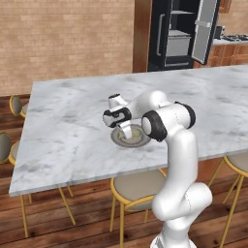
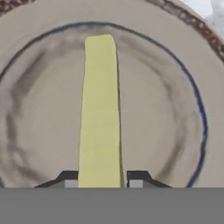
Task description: Retrieve the butter from the fridge and place it on a plate on the dining table. Then retrieve the butter knife by the fridge and place it near the plate.
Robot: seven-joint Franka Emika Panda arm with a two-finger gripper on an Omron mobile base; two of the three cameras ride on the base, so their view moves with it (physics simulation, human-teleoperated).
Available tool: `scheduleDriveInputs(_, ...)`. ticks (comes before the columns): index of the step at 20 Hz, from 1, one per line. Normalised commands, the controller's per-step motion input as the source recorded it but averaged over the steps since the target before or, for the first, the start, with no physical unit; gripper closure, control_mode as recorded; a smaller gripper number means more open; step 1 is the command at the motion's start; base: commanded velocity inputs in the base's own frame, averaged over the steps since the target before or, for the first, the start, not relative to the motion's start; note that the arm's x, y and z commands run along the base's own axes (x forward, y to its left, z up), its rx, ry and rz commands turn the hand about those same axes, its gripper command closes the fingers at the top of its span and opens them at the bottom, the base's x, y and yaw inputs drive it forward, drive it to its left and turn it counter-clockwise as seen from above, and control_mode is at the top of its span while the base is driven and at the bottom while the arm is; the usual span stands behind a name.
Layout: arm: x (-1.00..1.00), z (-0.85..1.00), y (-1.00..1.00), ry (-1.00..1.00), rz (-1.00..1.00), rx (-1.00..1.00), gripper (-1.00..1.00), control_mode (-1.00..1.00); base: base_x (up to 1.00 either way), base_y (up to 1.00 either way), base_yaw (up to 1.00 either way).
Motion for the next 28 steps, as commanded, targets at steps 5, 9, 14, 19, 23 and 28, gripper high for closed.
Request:
scheduleDriveInputs(5,-0.28,-0.13,-0.02,-0.02,-0.08,0.00,1.00,-1.00,0.00,0.00,0.00)
scheduleDriveInputs(9,-0.07,-0.01,-0.03,-0.03,-0.01,0.00,-1.00,-1.00,0.00,0.00,0.00)
scheduleDriveInputs(14,0.00,0.00,0.00,-0.01,0.00,0.00,-1.00,-1.00,0.00,0.00,0.00)
scheduleDriveInputs(19,0.00,0.00,0.00,0.00,0.00,0.00,-1.00,-1.00,0.00,0.00,0.00)
scheduleDriveInputs(23,-0.02,0.16,0.00,0.00,0.00,0.00,-1.00,-1.00,0.00,0.00,0.00)
scheduleDriveInputs(28,-0.15,0.64,0.00,0.00,0.00,0.00,-1.00,-1.00,0.00,0.00,0.00)
